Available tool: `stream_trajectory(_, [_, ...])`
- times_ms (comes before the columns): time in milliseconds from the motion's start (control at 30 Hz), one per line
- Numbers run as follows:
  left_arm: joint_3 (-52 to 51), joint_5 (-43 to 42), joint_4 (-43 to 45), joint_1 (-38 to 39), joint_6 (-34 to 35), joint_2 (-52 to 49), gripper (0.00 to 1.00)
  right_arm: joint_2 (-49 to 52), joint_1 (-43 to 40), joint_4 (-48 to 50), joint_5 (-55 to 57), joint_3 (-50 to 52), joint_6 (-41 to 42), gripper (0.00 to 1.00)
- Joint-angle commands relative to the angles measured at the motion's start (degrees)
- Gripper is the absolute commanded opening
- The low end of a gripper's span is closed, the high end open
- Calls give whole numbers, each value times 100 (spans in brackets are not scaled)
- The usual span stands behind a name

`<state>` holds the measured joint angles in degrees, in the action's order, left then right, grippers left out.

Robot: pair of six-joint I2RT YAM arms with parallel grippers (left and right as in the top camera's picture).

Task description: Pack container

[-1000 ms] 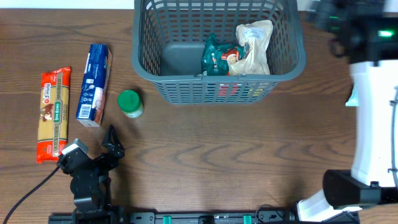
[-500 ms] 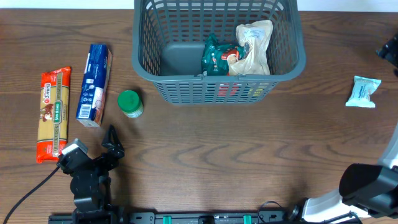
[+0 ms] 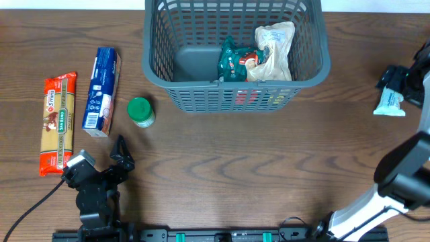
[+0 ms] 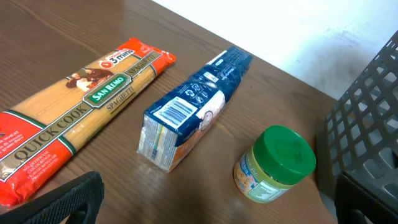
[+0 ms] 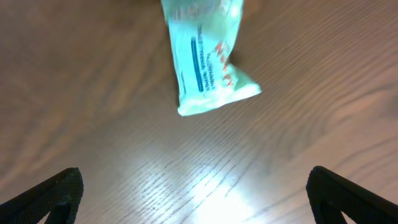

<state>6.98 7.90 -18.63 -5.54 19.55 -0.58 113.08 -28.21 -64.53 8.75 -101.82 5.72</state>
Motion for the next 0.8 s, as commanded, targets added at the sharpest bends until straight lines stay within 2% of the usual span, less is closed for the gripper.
stream_trajectory(0, [-120,24,-28,-28,28,35,98,358,-146,-37,-173,26,-240,99])
stream_trajectory(433, [-122,24,-28,-28,28,35,99,695,-586,424,-356,24,-328,99])
stream_trajectory(767, [-122,24,-28,-28,28,35,98,909,-433,560,-450,74,-393,99])
